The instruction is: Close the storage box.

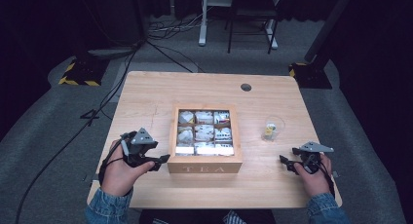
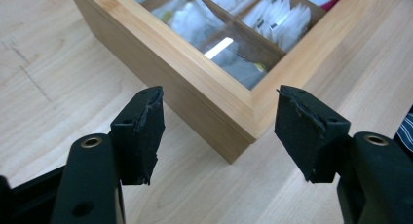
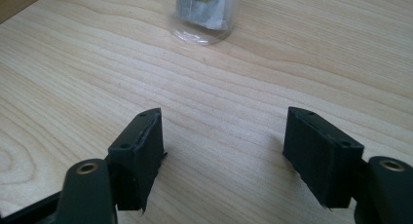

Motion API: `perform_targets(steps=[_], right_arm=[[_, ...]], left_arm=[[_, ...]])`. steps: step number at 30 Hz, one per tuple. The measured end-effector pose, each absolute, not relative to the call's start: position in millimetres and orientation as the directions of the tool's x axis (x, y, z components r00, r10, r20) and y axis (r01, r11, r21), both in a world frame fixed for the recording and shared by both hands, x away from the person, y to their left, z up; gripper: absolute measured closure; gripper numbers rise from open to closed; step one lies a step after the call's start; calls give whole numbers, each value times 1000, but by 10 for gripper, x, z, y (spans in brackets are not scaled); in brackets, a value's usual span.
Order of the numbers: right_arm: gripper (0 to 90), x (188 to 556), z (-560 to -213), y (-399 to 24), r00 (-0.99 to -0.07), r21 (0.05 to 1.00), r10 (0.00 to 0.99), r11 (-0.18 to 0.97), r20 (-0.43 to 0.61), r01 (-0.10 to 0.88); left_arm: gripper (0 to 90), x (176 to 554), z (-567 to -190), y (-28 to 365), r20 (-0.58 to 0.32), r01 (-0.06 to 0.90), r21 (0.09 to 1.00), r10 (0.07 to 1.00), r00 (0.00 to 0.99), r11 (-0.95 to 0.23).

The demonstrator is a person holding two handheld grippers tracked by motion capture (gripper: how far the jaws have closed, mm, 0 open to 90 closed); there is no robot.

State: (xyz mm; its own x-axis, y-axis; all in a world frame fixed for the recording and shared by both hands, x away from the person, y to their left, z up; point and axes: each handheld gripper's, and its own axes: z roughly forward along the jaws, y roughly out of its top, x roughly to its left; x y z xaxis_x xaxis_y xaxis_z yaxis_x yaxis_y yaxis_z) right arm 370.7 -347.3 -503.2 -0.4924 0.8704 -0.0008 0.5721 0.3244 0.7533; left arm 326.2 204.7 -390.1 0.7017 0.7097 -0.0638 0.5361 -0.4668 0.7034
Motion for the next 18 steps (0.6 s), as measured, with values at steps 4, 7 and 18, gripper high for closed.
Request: perform_targets(steps=[4,7,18], right_arm=[[311,3708,-5032,-3474,-493,754,870,325,-1,571],[305,3708,-5033,-3474,-496,753,869,326,0,572],[298,3710,-5033,-3473,-497,753,868,326,1,571]], left_arm=[[360,3281,-3871,2133,-44,512,728,715,698,-456],[360,3312,-3872,2206,-42,499,748,720,693,-437],[310,3489,-3982,2461,-21,502,764,762,648,-406]])
